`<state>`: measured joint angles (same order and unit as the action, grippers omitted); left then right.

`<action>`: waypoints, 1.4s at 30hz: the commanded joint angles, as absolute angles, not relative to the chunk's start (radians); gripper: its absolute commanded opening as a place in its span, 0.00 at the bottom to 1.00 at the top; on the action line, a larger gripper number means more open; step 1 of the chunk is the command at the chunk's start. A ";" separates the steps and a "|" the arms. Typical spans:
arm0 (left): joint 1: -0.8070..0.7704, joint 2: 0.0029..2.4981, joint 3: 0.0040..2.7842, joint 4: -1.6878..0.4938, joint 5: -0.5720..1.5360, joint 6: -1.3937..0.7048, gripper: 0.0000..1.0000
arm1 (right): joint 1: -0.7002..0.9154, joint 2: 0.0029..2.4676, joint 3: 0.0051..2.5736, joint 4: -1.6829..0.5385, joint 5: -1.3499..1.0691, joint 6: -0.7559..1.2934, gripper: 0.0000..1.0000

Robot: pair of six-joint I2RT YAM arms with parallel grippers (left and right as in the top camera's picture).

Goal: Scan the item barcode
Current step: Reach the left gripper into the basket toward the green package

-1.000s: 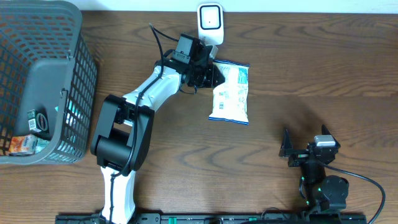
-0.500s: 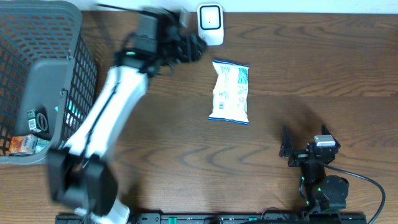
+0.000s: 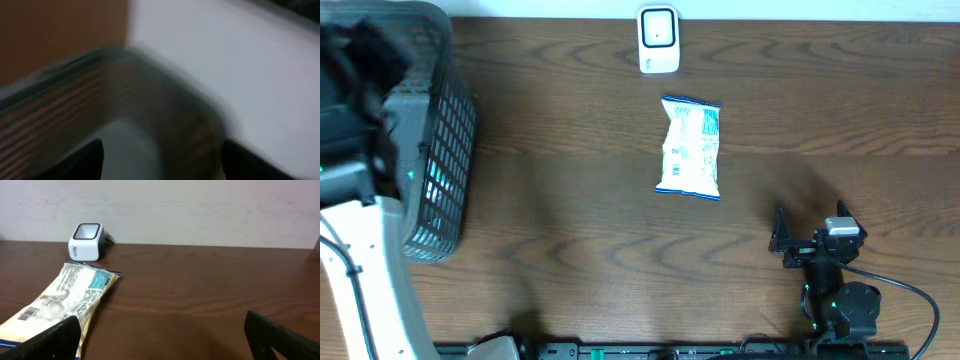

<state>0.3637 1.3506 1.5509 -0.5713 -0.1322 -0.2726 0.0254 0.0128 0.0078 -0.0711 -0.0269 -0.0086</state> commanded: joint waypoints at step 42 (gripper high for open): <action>0.549 1.843 1.126 -0.842 -0.364 -0.843 0.57 | 0.020 0.010 0.006 -0.075 -0.026 -0.016 0.99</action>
<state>0.5480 1.8313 1.1683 -0.8555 -0.3466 -0.8352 0.0254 0.0128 0.0078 -0.0711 -0.0265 -0.0090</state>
